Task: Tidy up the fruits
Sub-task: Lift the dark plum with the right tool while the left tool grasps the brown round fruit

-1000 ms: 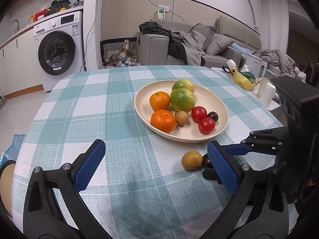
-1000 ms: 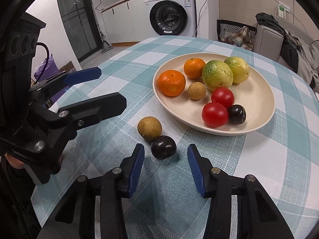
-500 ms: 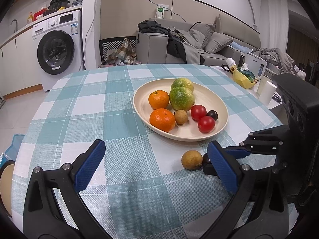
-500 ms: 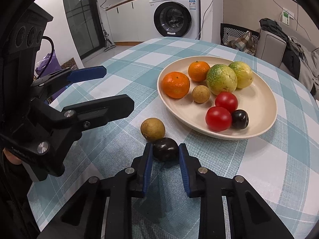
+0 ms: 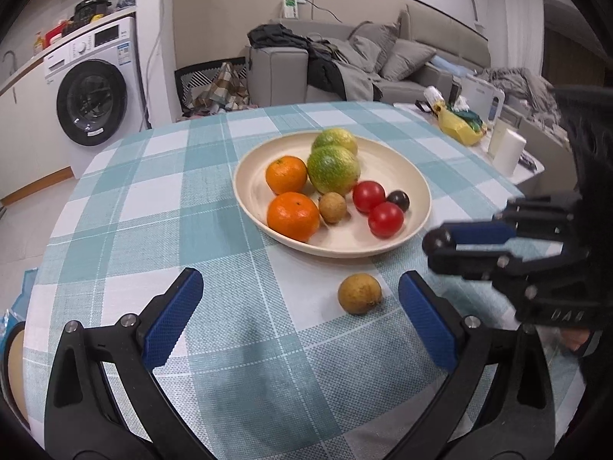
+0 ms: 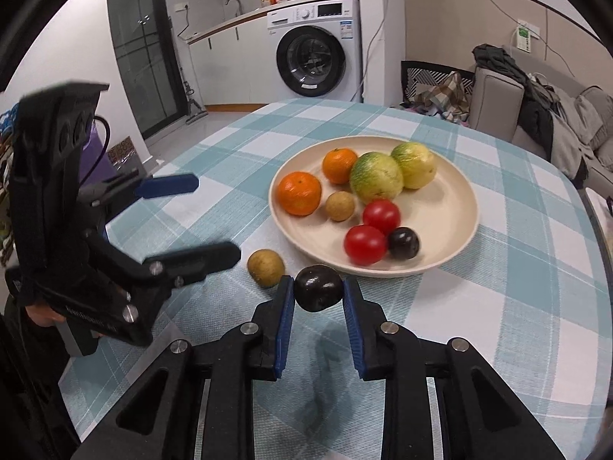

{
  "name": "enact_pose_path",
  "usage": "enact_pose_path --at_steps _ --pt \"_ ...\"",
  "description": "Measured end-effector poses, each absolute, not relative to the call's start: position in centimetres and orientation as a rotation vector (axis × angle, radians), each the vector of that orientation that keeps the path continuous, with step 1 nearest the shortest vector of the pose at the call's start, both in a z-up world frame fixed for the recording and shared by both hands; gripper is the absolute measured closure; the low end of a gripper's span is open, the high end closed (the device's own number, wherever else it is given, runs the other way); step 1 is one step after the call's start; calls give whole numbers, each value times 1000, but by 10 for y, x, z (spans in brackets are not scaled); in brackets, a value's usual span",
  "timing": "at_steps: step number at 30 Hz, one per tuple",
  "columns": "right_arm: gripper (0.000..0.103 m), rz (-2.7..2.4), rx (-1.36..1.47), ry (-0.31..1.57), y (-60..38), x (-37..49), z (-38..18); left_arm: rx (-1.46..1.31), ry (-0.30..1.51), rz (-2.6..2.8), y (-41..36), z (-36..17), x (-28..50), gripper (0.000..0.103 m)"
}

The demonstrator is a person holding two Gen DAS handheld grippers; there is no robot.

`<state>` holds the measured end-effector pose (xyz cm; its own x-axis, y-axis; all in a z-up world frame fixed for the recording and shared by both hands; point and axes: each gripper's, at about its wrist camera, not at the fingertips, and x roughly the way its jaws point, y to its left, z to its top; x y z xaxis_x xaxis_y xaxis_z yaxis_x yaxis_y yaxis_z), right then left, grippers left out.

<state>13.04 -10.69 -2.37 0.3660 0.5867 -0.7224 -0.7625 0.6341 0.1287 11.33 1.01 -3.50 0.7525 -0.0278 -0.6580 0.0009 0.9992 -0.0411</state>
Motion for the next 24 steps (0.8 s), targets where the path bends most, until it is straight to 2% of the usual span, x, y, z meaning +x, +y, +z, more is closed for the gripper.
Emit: enact_pose_path --at_steps 5,11,22,24 --pt "76 864 -225 805 -111 133 -18 0 786 -50 -1 -43 125 8" --pt "76 857 -220 805 -112 135 -18 30 836 -86 -11 -51 132 23" --pt "76 850 -211 807 -114 137 -18 97 877 -145 -30 -56 137 66" --pt "76 849 -209 807 -114 138 -19 95 873 -153 -30 -55 136 70"
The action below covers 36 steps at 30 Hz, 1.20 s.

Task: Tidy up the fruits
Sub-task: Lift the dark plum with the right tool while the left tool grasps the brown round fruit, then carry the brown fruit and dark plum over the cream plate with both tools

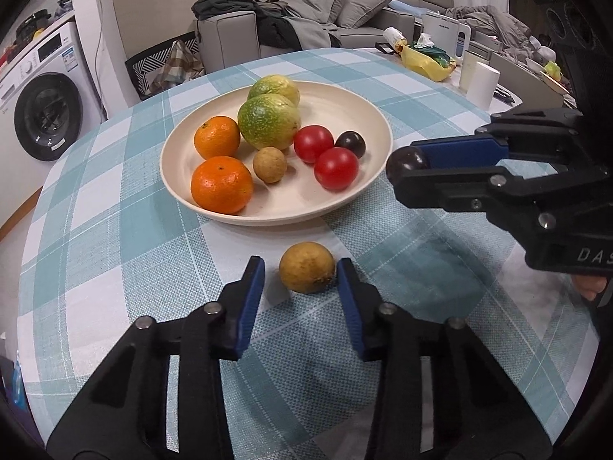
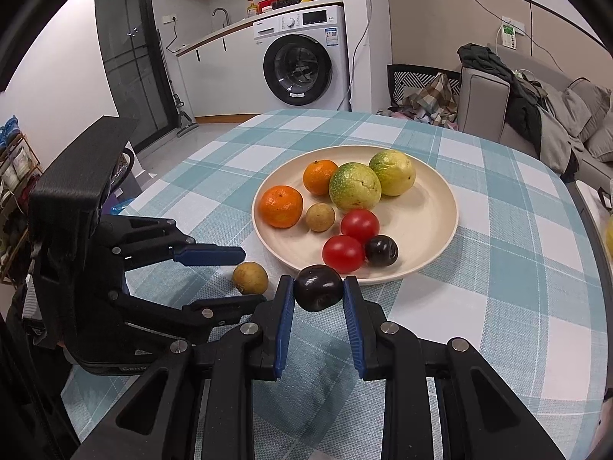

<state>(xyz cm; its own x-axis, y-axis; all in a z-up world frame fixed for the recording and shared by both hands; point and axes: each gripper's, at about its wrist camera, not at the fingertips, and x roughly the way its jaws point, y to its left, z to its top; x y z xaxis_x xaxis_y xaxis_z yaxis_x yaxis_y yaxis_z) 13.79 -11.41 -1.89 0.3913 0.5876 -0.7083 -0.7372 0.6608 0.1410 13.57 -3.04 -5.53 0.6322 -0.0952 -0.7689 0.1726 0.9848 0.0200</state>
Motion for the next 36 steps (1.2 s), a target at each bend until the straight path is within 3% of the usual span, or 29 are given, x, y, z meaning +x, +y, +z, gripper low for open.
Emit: enact_pose_path --at_steps 3,36 --pt "76 848 -204 808 -115 139 -20 90 868 -168 -30 -54 135 77" --pt "76 759 -73 743 -138 159 -15 -51 640 -148 -7 -12 113 77"
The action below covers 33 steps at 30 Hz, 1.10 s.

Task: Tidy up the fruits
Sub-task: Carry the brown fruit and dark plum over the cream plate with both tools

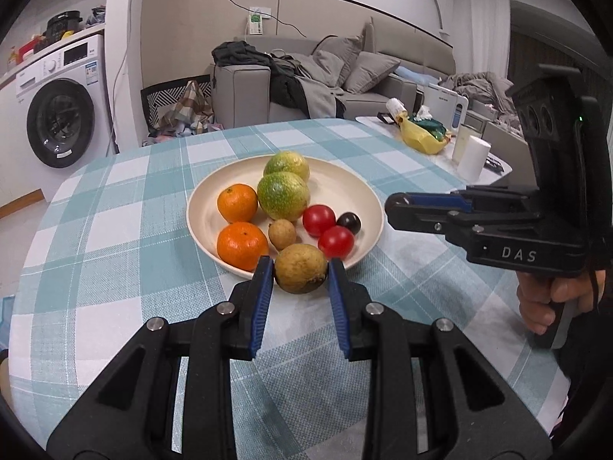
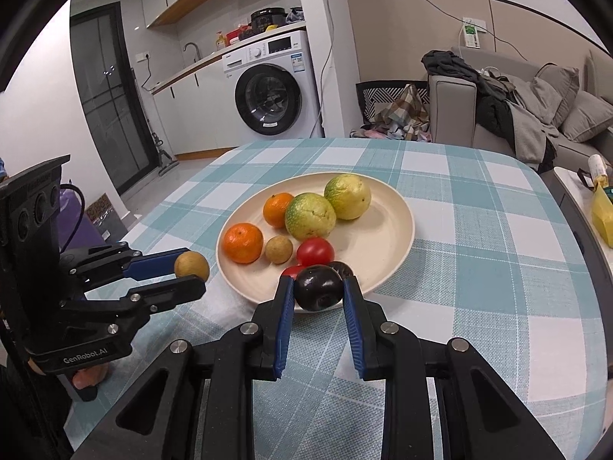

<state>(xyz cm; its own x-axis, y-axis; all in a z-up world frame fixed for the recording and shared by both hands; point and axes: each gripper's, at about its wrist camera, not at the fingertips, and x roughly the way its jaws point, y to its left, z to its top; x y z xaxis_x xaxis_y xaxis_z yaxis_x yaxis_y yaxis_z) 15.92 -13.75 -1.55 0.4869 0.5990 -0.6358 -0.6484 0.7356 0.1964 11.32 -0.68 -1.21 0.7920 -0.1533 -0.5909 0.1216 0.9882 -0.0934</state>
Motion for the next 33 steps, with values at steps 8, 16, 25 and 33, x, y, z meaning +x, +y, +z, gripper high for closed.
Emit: enact_pose_path --at_steps 8,16,25,33 --pt "76 746 -45 722 -139 162 -14 -64 632 -126 -8 -10 127 77" --pt "76 739 -29 701 -140 163 -12 -76 630 -112 -11 -11 145 77" --pt "76 724 -7 698 -144 166 -15 -79 626 -99 -11 -15 156 77" --pt "76 703 10 706 -145 177 -18 -96 623 -88 -5 -17 161 77"
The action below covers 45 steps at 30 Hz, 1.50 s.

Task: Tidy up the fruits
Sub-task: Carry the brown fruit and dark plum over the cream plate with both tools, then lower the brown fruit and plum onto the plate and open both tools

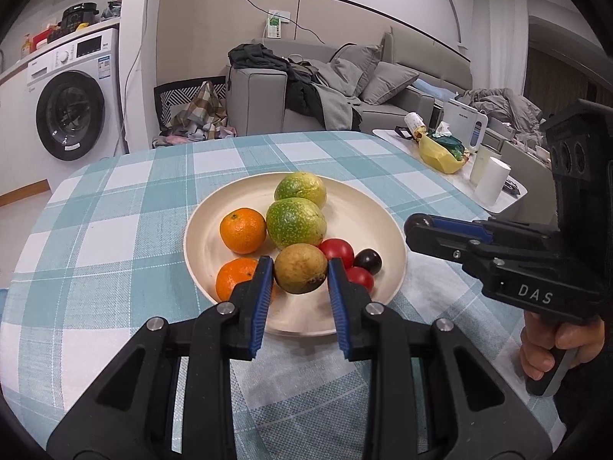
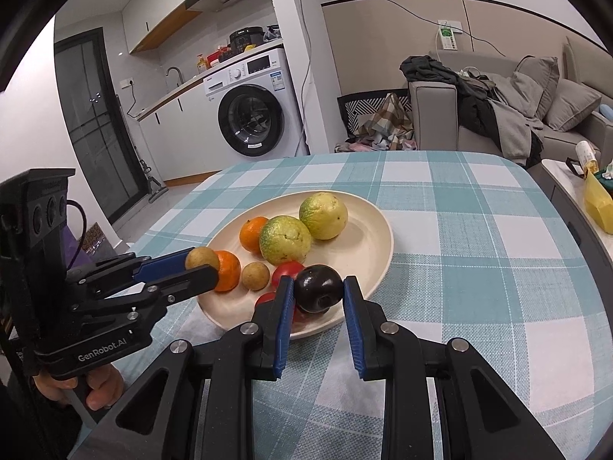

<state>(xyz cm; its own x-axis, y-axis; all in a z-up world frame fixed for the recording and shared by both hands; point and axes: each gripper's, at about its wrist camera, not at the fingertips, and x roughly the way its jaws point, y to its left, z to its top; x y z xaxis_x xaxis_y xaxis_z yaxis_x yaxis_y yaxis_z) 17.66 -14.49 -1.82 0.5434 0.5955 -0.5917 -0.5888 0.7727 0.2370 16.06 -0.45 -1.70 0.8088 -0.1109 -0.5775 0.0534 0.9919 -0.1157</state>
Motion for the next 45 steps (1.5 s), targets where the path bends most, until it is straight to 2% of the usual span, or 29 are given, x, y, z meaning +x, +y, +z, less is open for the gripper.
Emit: enact_pose_path --at_steps 32,34,36,38,43,45 --pt "76 639 6 810 -115 218 -34 -116 626 -44 7 -23 173 77" --pt "71 644 8 804 -115 217 -33 -114 625 -45 7 -23 173 77" --pt "60 641 12 792 -117 215 -32 -111 623 -45 6 -23 173 77" --pt "59 639 20 776 -120 213 -31 -111 623 -46 6 -23 173 77" --pt "48 632 36 736 -125 209 -26 -118 613 -38 7 -21 171 76" --pt "28 632 24 724 -125 208 -25 -120 611 -25 9 -20 170 73"
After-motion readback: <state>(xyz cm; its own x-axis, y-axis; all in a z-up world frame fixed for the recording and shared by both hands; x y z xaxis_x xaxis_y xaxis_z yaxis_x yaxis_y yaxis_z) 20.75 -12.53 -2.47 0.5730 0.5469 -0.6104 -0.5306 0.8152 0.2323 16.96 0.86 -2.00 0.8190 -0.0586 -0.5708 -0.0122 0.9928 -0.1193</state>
